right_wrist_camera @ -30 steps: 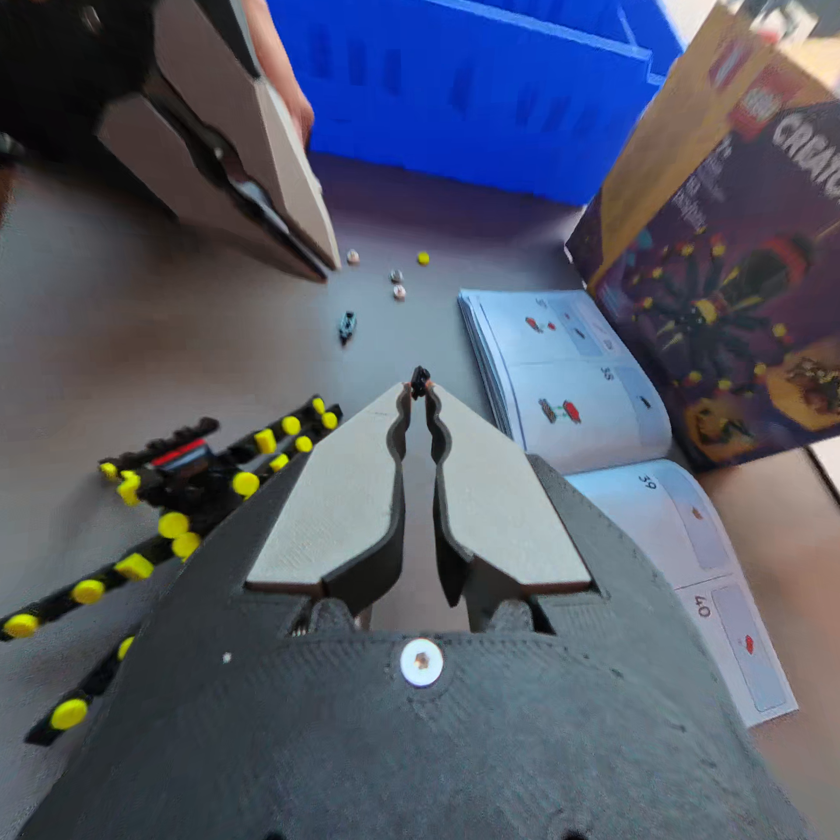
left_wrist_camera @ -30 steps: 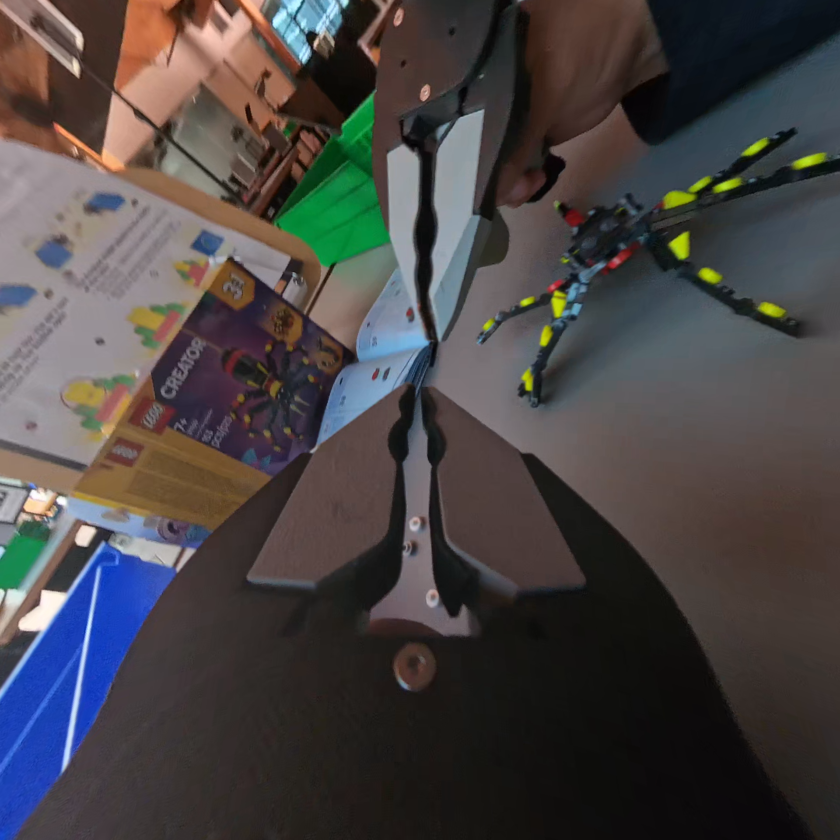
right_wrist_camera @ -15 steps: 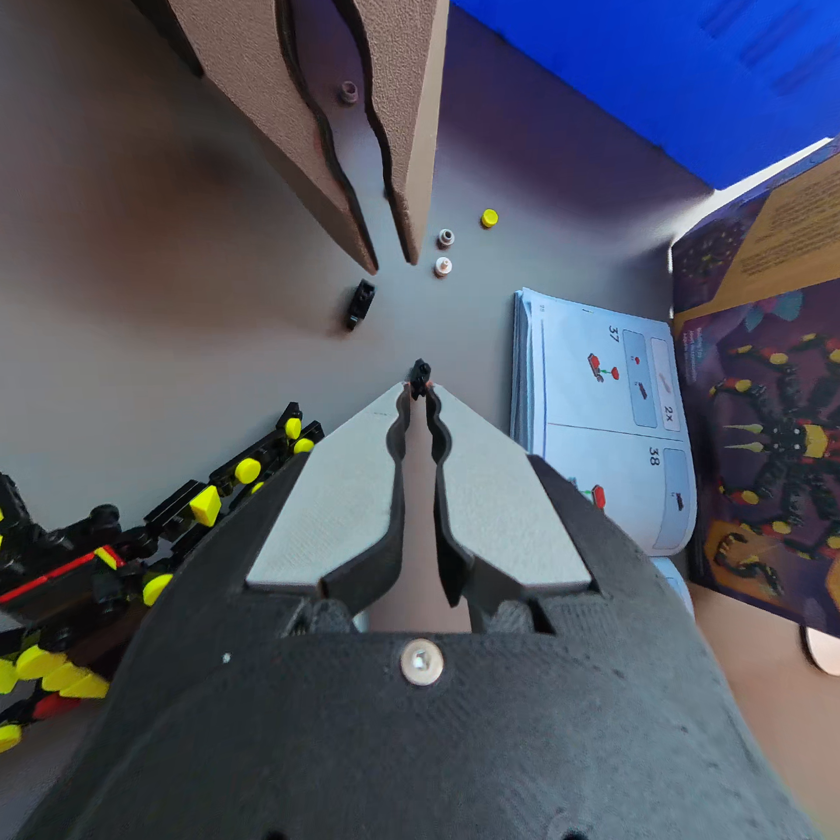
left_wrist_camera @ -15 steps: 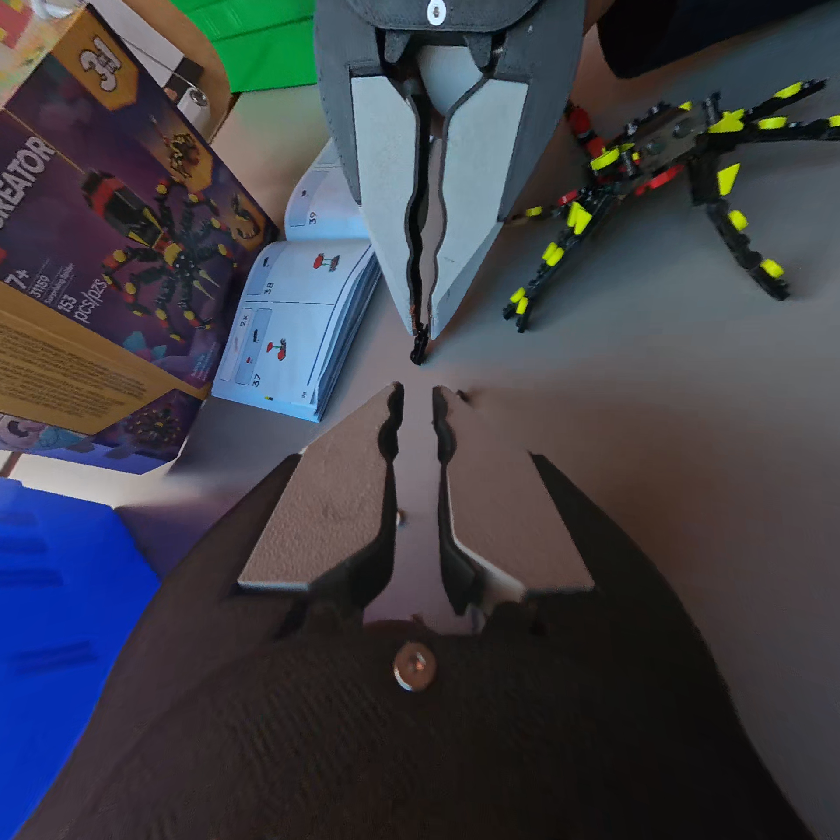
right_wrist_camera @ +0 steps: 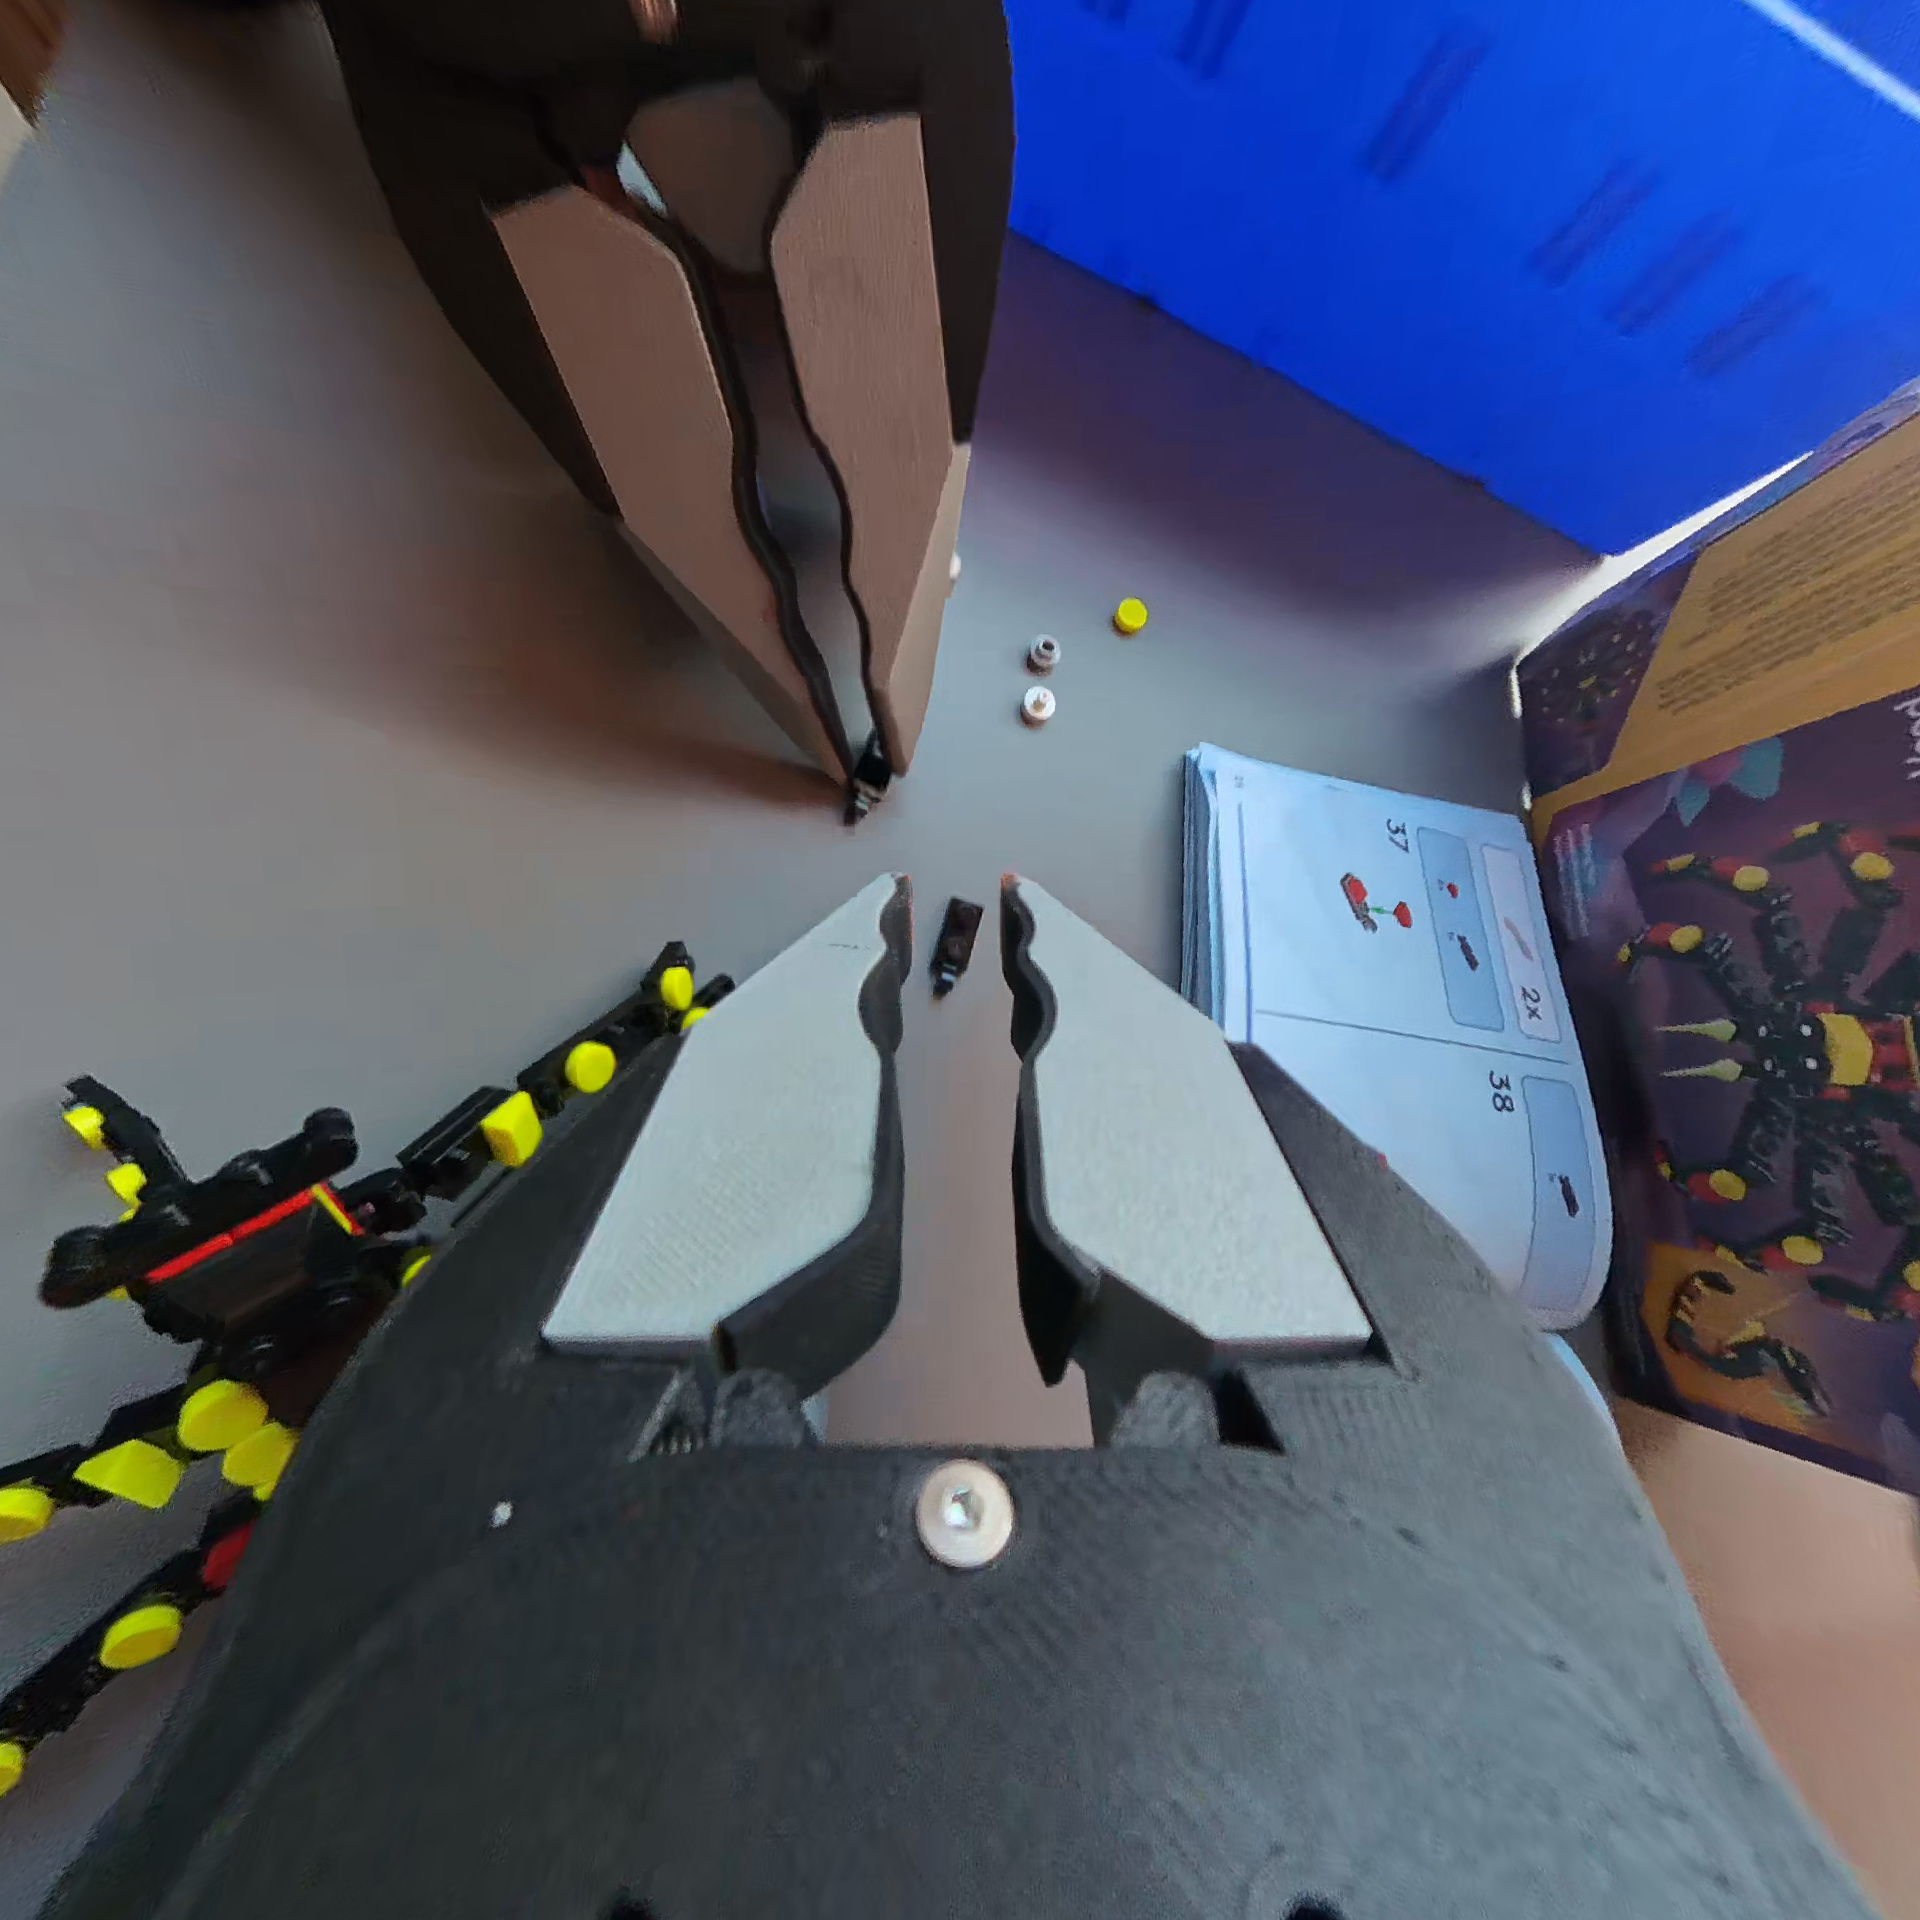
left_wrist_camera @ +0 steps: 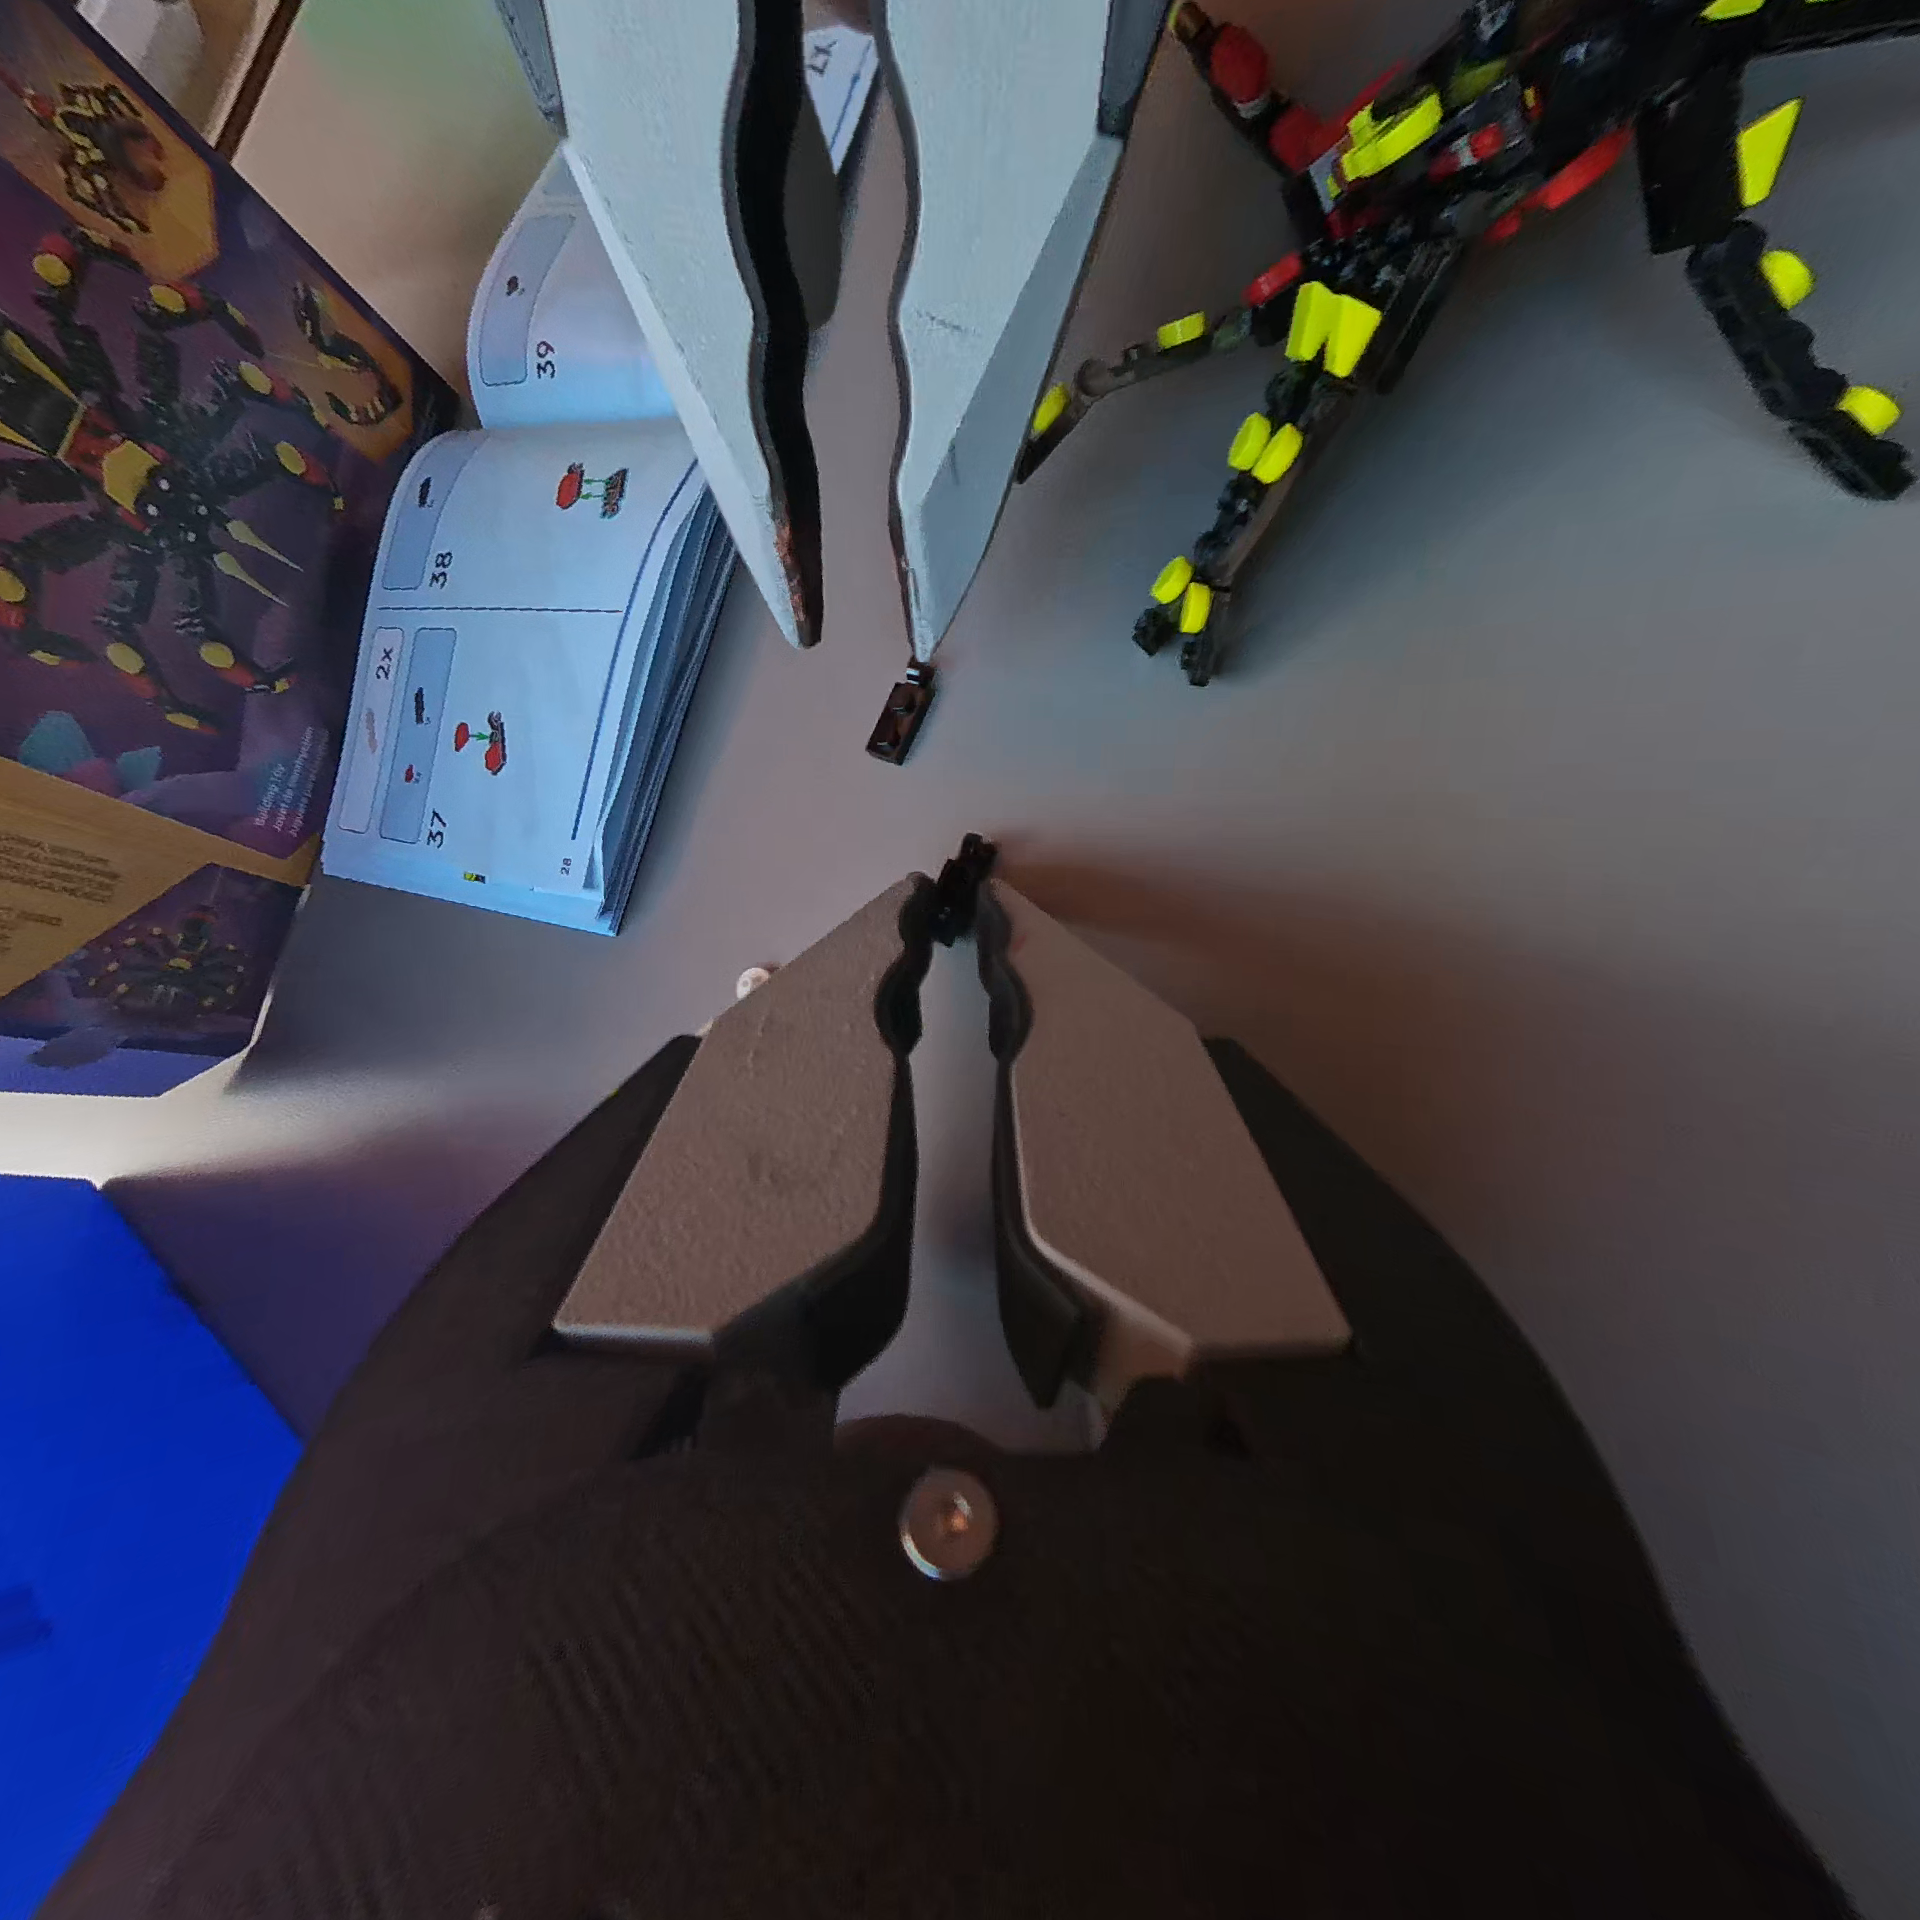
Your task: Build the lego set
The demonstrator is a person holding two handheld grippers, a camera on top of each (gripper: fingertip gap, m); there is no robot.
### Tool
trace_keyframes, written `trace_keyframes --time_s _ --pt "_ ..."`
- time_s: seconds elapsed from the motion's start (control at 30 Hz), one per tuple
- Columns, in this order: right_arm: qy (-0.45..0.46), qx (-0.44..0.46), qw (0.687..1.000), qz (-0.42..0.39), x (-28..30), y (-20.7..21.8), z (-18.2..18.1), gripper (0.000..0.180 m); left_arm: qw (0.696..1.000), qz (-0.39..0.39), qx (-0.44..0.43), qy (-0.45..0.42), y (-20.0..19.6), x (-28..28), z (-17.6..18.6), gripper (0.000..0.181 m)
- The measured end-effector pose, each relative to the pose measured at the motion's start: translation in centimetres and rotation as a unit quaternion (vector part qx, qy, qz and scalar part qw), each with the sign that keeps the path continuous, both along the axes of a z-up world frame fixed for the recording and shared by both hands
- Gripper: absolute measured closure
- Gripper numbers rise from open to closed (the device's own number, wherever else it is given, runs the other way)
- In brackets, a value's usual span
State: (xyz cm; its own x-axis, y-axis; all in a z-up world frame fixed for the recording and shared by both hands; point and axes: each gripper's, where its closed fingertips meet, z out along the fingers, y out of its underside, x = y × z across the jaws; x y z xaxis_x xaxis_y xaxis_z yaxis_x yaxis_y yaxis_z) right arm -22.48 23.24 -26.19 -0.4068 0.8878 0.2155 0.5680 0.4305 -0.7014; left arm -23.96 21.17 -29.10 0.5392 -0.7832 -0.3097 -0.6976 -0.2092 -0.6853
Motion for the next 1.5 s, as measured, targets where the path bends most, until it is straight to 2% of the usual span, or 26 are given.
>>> trace_keyframes --time_s 0.03,0.2,0.27,0.33,0.4,0.47,0.5,0.57,0.8,1.0,1.17,1.4,1.5 --pt "0.006 -0.009 1.000 0.001 -0.1 -0.2 0.3 0.166 1.000 -0.001 0.000 0.000 0.0 0.0 0.0 0.176" --pt "0.020 -0.034 0.999 0.011 -0.4 -1.0 0.8 0.167 1.000 -0.004 0.018 0.010 0.2 -0.3 0.2 0.180" --pt "0.024 -0.042 0.999 0.015 -0.4 -1.3 1.0 0.167 0.999 0.004 0.025 -0.035 0.4 0.0 1.4 0.180" --pt "0.033 -0.047 0.998 0.013 -0.5 -1.3 1.3 0.167 0.992 0.013 0.026 -0.123 0.6 0.4 3.8 0.180" --pt "0.059 -0.055 0.997 0.007 -0.8 -1.3 2.1 0.169 0.968 0.015 0.002 -0.249 0.4 0.7 6.7 0.180" --pt "0.102 -0.051 0.993 -0.010 -1.3 -0.7 3.4 0.170 0.918 0.001 -0.080 -0.387 -0.3 0.8 8.9 0.180" --pt "0.118 -0.048 0.992 -0.016 -1.5 -0.5 4.0 0.170 0.898 0.005 -0.118 -0.424 -0.4 0.5 9.5 0.180" --pt "0.139 -0.050 0.989 -0.004 -1.2 -1.0 5.1 0.169 0.874 0.007 -0.129 -0.469 -0.3 -0.1 10.4 0.180" --pt "0.153 -0.006 0.987 0.049 0.0 -3.1 6.6 0.162 0.856 -0.019 -0.188 -0.482 -1.6 1.1 10.3 0.180" --pt "0.160 0.104 0.978 0.087 0.8 -4.8 7.0 0.163 0.847 -0.041 -0.222 -0.481 -2.6 1.7 10.4 0.180" --pt "0.176 0.189 0.963 0.083 0.4 -5.3 7.6 0.160 0.840 -0.062 -0.244 -0.481 -3.5 2.3 10.6 0.180" --pt "0.178 0.262 0.944 0.089 0.2 -5.6 7.2 0.178 0.847 -0.055 -0.247 -0.467 -3.4 2.3 9.9 0.180" --pt "0.179 0.273 0.941 0.089 0.2 -5.6 7.1 0.178 0.847 -0.055 -0.248 -0.467 -3.4 2.3 9.9 0.180"
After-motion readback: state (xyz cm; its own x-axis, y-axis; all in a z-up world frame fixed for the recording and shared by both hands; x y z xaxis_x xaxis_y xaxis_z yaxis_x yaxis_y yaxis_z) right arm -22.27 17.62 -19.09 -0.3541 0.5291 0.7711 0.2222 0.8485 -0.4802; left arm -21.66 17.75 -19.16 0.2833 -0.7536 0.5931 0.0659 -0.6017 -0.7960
